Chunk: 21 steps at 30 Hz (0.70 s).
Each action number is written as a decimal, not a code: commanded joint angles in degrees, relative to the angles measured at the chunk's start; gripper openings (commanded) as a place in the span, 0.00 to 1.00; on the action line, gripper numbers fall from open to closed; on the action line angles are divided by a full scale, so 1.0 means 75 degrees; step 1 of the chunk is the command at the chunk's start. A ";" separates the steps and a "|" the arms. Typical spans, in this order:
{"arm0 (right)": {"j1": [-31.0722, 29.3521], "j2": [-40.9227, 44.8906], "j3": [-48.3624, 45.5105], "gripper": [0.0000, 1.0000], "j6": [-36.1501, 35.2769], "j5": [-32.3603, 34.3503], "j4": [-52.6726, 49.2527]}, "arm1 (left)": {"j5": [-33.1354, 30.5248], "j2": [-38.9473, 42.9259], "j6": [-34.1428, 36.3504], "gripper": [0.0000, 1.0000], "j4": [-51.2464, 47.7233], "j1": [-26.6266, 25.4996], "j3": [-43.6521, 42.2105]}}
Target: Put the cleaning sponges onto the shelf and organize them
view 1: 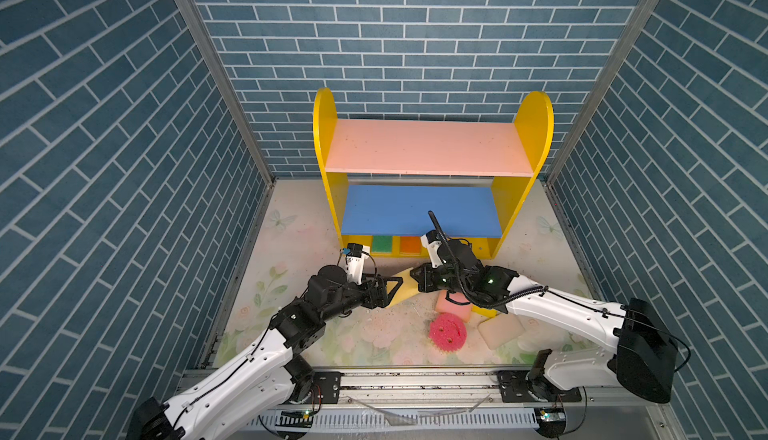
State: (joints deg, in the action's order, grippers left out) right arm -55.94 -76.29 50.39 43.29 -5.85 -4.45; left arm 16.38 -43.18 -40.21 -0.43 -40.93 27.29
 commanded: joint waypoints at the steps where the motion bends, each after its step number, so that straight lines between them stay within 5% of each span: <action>1: -0.0036 0.0348 -0.0185 0.00 0.0240 -0.0320 0.0608 | -0.0210 0.0021 0.0162 0.95 -0.0445 -0.0016 0.0140; 6: -0.0006 0.0546 -0.0272 0.00 0.0238 -0.0289 0.0630 | -0.1135 0.0288 0.0205 0.97 -0.1382 -0.0022 0.0187; 14: 0.0034 0.0519 -0.0286 0.00 0.0281 -0.0473 0.0974 | -0.0517 0.0468 0.0027 0.91 -0.0391 -0.0016 0.0055; 19: 0.0063 0.0487 -0.0303 0.01 0.0414 -0.0736 0.1203 | -0.0396 0.0412 0.0121 0.42 -0.0163 -0.0016 0.0082; 21: 0.0110 0.0554 -0.0367 0.22 0.0511 -0.0771 0.1234 | -0.0491 0.0466 0.0202 0.34 -0.0302 -0.0016 0.0122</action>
State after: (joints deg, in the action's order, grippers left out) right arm -55.61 -73.17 49.54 45.23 -9.74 2.33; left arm 12.67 -40.10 -39.88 -3.42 -41.01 27.64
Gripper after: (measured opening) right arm 0.138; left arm 0.366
